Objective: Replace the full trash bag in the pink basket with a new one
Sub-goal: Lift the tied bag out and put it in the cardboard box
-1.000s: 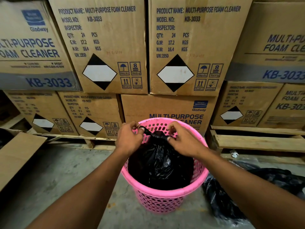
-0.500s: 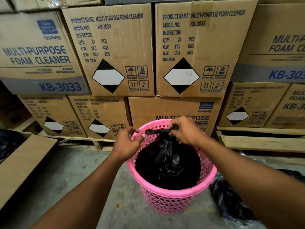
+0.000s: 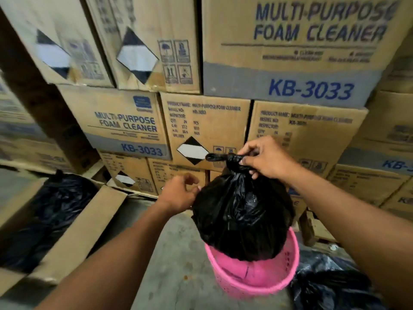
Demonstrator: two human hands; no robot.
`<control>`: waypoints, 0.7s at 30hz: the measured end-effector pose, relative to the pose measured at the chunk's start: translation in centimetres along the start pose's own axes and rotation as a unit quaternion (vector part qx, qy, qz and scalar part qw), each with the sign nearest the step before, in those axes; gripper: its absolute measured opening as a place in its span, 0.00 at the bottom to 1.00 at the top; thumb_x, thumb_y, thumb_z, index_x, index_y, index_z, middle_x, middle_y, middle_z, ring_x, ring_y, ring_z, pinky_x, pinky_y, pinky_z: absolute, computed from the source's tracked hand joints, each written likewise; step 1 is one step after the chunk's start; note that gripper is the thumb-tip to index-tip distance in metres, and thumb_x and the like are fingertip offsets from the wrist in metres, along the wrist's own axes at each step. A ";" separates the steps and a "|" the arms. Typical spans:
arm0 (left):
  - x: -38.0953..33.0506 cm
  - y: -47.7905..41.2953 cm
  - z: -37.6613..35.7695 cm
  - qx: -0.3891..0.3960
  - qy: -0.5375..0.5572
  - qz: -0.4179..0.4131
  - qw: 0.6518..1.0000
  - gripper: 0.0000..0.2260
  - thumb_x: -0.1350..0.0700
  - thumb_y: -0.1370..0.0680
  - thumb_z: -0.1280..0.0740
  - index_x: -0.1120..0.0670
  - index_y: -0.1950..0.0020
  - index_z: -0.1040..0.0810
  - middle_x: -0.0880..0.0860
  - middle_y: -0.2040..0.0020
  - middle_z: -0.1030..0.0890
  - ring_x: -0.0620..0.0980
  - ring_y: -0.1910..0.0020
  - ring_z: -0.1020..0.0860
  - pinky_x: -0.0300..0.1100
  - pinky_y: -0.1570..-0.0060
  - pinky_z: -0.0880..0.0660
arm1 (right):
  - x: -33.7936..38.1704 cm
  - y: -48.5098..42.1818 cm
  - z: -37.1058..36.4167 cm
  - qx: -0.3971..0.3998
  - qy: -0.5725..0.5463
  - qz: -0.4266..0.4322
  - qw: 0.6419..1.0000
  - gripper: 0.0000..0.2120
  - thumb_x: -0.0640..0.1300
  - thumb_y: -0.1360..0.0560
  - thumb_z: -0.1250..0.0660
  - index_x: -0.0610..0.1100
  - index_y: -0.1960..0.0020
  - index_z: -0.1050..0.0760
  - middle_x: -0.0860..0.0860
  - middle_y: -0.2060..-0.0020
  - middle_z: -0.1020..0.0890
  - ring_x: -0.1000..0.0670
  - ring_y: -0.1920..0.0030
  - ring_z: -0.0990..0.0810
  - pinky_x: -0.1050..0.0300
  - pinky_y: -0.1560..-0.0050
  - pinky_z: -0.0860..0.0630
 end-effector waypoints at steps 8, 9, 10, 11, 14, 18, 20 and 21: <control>-6.1 7.0 24.0 -0.022 -0.026 0.126 0.991 0.04 0.52 0.22 0.33 0.51 0.56 0.22 0.48 0.60 0.19 0.50 0.58 0.22 0.39 0.59 0.27 | 24.2 -3.2 -2.0 0.122 0.028 -0.003 0.992 0.14 0.32 0.27 0.28 0.48 0.63 0.23 0.50 0.71 0.24 0.55 0.80 0.23 0.55 0.77 0.22; -6.0 8.3 26.8 -0.022 -0.015 0.151 0.988 0.05 0.53 0.22 0.33 0.52 0.54 0.21 0.50 0.58 0.18 0.51 0.56 0.21 0.40 0.57 0.25 | 27.1 -3.4 -2.8 0.142 0.030 -0.007 0.989 0.14 0.32 0.27 0.28 0.49 0.63 0.23 0.51 0.71 0.24 0.55 0.80 0.23 0.55 0.77 0.22; -5.7 9.7 29.5 -0.025 0.002 0.175 0.984 0.05 0.53 0.22 0.33 0.53 0.52 0.19 0.52 0.55 0.17 0.52 0.53 0.20 0.41 0.53 0.24 | 30.1 -3.5 -3.7 0.159 0.035 -0.008 0.987 0.14 0.32 0.27 0.27 0.49 0.63 0.23 0.51 0.71 0.23 0.55 0.79 0.23 0.55 0.77 0.22; -5.2 11.1 32.3 -0.028 0.017 0.197 0.980 0.05 0.54 0.22 0.33 0.54 0.50 0.19 0.54 0.52 0.16 0.52 0.52 0.20 0.40 0.54 0.24 | 32.9 -3.7 -4.9 0.176 0.040 -0.011 0.984 0.13 0.32 0.27 0.27 0.49 0.63 0.22 0.51 0.71 0.23 0.54 0.79 0.22 0.55 0.77 0.21; -3.2 14.6 38.7 -0.045 0.045 0.234 0.970 0.05 0.55 0.21 0.34 0.54 0.52 0.19 0.54 0.54 0.15 0.48 0.56 0.20 0.28 0.65 0.28 | 39.5 -4.0 -8.6 0.209 0.038 -0.023 0.977 0.11 0.33 0.27 0.28 0.47 0.61 0.22 0.50 0.70 0.23 0.52 0.78 0.21 0.54 0.76 0.20; 1.6 17.3 47.2 -0.093 0.046 0.284 0.953 0.04 0.53 0.22 0.33 0.47 0.57 0.20 0.48 0.60 0.17 0.47 0.59 0.18 0.42 0.58 0.22 | 46.1 -5.0 -16.4 0.237 0.028 -0.049 0.970 0.10 0.34 0.26 0.28 0.46 0.61 0.23 0.50 0.72 0.25 0.50 0.76 0.22 0.53 0.74 0.19; 4.6 17.6 50.8 -0.118 0.043 0.306 0.944 0.04 0.53 0.22 0.32 0.48 0.57 0.20 0.49 0.60 0.17 0.49 0.58 0.18 0.45 0.55 0.21 | 48.4 -5.8 -21.0 0.256 0.027 -0.055 0.965 0.10 0.33 0.26 0.29 0.46 0.61 0.24 0.50 0.72 0.26 0.50 0.76 0.23 0.53 0.74 0.19; 6.1 17.7 52.3 -0.130 0.037 0.315 0.939 0.04 0.53 0.22 0.32 0.49 0.56 0.20 0.48 0.60 0.17 0.49 0.58 0.19 0.44 0.54 0.21 | 49.4 -6.3 -23.4 0.267 0.025 -0.056 0.962 0.10 0.33 0.25 0.29 0.46 0.61 0.24 0.50 0.71 0.26 0.49 0.75 0.22 0.53 0.74 0.19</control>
Point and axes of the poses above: each hand's wrist, its own y-axis away from the middle knuckle, its own z-axis out of the back of the hand, x = y × z, the point moved 2 cm from there along -y, towards the middle knuckle
